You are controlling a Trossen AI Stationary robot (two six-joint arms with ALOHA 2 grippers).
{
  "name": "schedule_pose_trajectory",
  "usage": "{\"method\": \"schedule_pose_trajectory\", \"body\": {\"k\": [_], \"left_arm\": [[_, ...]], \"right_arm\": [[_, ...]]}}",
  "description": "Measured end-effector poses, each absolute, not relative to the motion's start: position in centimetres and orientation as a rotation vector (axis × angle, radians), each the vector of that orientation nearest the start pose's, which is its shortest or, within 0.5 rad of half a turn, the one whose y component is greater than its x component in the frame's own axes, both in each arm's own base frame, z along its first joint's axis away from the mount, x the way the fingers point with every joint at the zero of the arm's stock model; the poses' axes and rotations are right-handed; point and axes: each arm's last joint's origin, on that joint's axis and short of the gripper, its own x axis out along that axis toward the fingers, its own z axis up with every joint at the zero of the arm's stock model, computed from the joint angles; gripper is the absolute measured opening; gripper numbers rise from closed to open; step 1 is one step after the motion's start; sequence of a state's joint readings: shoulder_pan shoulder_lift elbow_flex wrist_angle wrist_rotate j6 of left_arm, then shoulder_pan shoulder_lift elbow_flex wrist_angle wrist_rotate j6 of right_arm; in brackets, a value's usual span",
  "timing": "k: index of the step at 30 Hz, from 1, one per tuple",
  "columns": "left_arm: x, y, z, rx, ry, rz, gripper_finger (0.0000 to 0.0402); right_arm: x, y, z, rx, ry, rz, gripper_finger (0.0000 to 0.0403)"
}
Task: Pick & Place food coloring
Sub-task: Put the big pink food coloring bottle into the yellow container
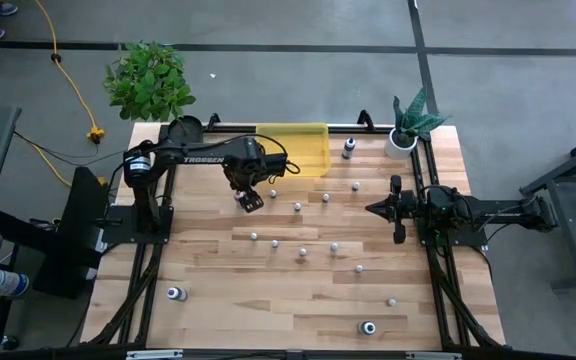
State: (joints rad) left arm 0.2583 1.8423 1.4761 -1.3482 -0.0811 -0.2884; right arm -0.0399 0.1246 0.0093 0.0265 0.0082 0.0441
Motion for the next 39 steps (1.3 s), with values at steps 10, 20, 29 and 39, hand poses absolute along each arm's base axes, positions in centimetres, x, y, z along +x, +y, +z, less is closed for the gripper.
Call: {"method": "schedule_pose_trajectory", "body": {"k": [10,20,29,39], "left_arm": [[30.6,8.8,24.4,-0.392,1.592,0.478,0.0289],[30.2,8.9,23.4,-0.437,1.609,0.413,0.0234],[30.1,8.9,23.1,-0.432,1.610,0.418,0.0189],[30.1,8.9,23.1,-0.422,1.611,0.427,0.0140]], "right_arm": [[10.5,-0.4,15.9,0.045,0.088,-0.049,0.0000],[10.5,-0.4,15.9,0.045,0.088,-0.050,0.0000],[10.5,-0.4,15.9,0.045,0.088,-0.050,0.0000],[10.5,-0.4,15.9,0.045,0.088,-0.050,0.0000]]}}
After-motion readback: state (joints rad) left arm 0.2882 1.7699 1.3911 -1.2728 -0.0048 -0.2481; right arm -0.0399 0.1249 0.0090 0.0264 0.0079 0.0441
